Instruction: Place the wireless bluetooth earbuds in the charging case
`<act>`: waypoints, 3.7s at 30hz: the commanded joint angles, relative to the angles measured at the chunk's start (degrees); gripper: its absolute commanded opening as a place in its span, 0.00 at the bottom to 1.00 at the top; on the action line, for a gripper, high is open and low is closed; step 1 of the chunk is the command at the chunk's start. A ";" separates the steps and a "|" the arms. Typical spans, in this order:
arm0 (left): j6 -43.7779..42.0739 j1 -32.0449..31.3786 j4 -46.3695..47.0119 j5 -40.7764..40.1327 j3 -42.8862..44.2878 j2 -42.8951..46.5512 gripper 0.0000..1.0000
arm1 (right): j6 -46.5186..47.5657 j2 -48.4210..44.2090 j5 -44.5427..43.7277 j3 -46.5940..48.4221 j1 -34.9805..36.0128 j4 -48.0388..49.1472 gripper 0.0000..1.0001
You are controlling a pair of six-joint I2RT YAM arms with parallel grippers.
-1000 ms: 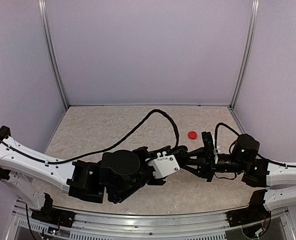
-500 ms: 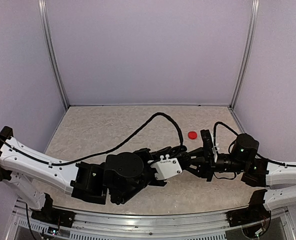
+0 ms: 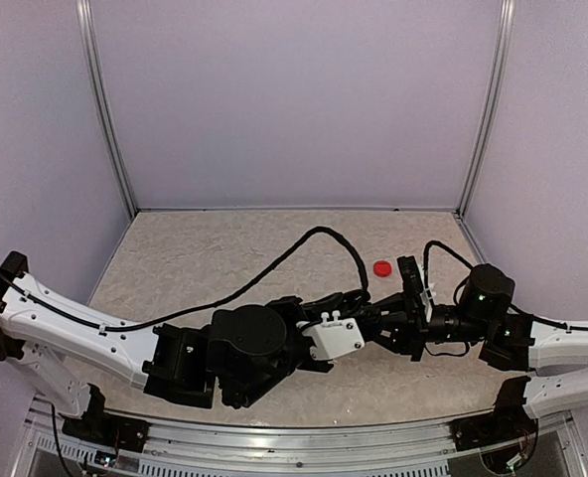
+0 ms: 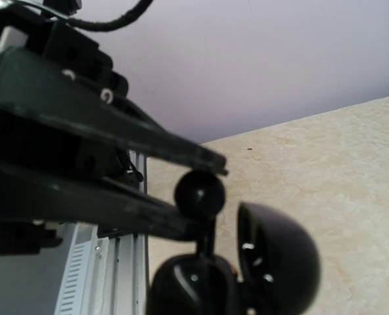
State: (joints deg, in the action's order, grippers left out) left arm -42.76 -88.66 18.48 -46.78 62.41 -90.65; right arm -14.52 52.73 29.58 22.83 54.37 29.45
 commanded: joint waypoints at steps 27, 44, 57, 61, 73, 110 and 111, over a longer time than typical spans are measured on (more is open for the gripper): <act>-6.33 -2.83 2.17 7.28 -3.08 1.53 0.19 | -0.22 -0.52 1.75 2.44 0.56 3.27 0.00; -5.96 -3.63 2.09 7.36 -1.97 3.57 0.29 | 0.55 -1.63 0.56 1.08 0.56 4.20 0.00; 0.52 -4.18 4.18 8.07 -3.46 7.84 0.36 | 3.36 -2.65 -0.83 0.15 0.56 4.54 0.00; 7.90 -2.40 3.75 9.25 -4.14 10.91 0.37 | 5.78 -3.60 -1.22 0.27 0.52 4.12 0.00; 33.22 9.20 1.10 30.56 -8.20 21.46 0.48 | 12.73 -6.19 3.60 1.06 0.61 1.95 0.00; 29.58 9.47 -3.93 38.31 -1.09 11.87 0.49 | 11.56 1.93 8.91 5.92 2.75 -0.18 0.00; 29.66 9.47 -3.90 38.46 -0.80 11.74 0.49 | 11.56 1.89 8.91 5.85 2.85 -0.18 0.00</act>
State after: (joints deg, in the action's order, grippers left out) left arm -12.49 -79.46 14.63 -9.56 58.57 -79.02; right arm -3.05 54.92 37.58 27.59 56.53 28.56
